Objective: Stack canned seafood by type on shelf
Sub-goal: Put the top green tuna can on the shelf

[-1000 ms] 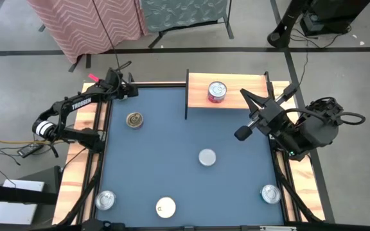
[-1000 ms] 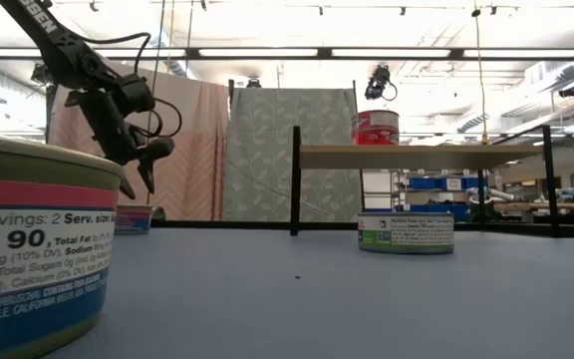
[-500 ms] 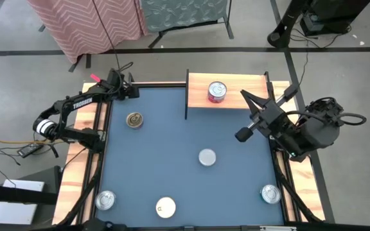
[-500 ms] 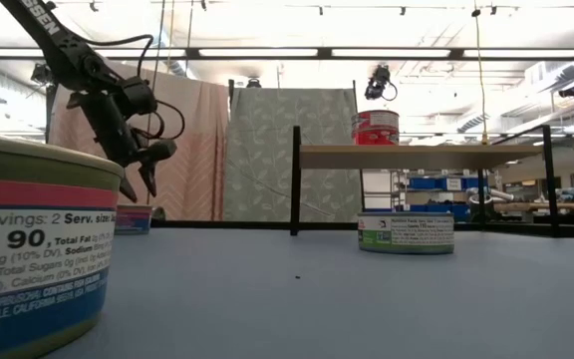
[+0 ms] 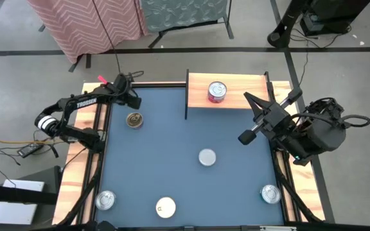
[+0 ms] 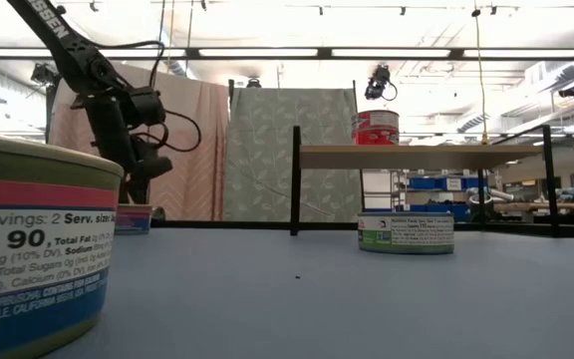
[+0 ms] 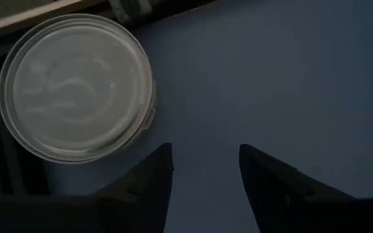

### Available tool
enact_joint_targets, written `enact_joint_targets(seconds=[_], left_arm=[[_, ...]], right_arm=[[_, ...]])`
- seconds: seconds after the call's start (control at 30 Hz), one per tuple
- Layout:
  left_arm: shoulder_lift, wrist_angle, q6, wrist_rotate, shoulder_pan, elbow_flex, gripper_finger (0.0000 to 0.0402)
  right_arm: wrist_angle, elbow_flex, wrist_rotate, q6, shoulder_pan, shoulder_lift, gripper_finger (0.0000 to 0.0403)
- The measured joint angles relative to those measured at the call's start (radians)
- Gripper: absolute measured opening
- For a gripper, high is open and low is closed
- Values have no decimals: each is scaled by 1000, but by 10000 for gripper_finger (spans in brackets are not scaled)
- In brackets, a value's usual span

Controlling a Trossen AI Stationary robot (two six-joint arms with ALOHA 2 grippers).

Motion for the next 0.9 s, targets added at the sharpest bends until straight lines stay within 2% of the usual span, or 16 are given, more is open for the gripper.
enact_joint_targets(seconds=[0.1, 0.27, 0.43, 0.6, 0.8, 0.9], left_arm=[[14, 1, 8, -36, -12, 0, 165], [6, -6, 53, -40, -14, 0, 159], [-29, -93, 136, -49, -17, 54, 147], [-37, -113, 211, -100, -10, 80, 102], [-23, -165, 293, -140, 1, 80, 18], [-13, -185, 321, -152, 0, 80, 7]], right_arm=[[3, 0, 0, 0, 5, 0, 4], [7, 0, 0, 0, 8, 0, 4], [11, 0, 0, -4, 8, 0, 4], [11, 0, 0, -13, 0, 0, 4], [15, 0, 0, -15, 1, 0, 4], [19, 0, 0, -15, 2, 0, 4]])
